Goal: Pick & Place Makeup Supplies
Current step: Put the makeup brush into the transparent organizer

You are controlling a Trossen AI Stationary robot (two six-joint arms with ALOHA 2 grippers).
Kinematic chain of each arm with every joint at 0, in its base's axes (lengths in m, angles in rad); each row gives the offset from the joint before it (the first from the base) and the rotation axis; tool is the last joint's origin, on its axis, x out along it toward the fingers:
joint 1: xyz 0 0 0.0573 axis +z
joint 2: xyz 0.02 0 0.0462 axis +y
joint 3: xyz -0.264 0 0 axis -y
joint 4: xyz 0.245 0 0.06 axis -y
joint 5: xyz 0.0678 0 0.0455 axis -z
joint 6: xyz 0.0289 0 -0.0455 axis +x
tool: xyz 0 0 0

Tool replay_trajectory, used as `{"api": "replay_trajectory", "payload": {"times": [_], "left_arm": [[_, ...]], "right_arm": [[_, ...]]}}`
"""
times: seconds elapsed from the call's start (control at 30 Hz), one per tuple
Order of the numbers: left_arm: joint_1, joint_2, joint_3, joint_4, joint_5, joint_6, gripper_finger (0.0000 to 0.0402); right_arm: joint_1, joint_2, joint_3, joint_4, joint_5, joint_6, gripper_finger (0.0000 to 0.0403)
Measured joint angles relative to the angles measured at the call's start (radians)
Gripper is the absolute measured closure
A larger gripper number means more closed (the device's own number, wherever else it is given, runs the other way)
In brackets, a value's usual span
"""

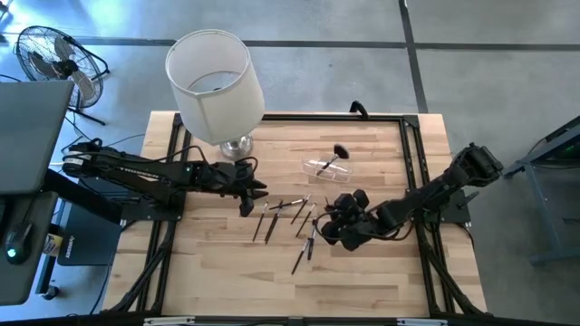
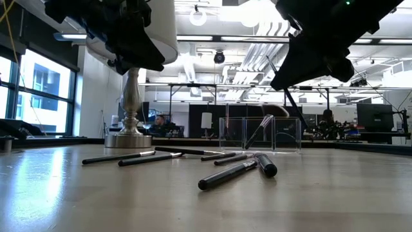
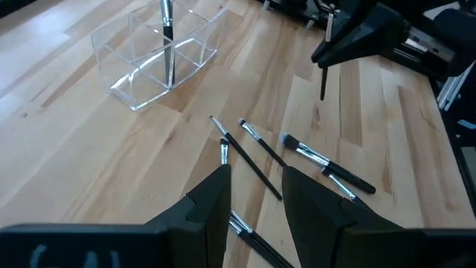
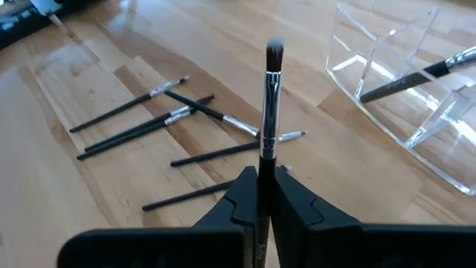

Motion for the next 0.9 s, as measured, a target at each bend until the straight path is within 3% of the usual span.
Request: {"api": "replay_trajectory", "payload": {"times": [0.1,0.23,0.5,0.73,0.9], "left_arm": [[0.0,0.0,0.0,0.0,-0.001,-0.009,0.0282],[0.0,0.0,0.0,0.0,-0.001,-0.012,0.0282],[0.0,0.0,0.0,0.0,-0.001,-0.015,0.0282],[0.0,0.0,0.0,0.0,-0.003,-0.036,0.0282],[0.0,0.0,0.0,0.0,-0.007,-0.038,0.0282]], "right_arm": [[0.0,-0.014,-0.017,0.009,-0.014,-0.001,0.0392],[0.0,-0.1,-0.139,0.127,-0.005,0.006,0.0392],[-0.046,-0.406,-0.496,0.652,0.041,-0.225,0.0392],[-0.234,-0.596,-0.7,1.035,0.036,-0.561,0.0391],[-0.407,-0.621,-0.742,1.096,-0.066,-0.7,0.0391]]}}
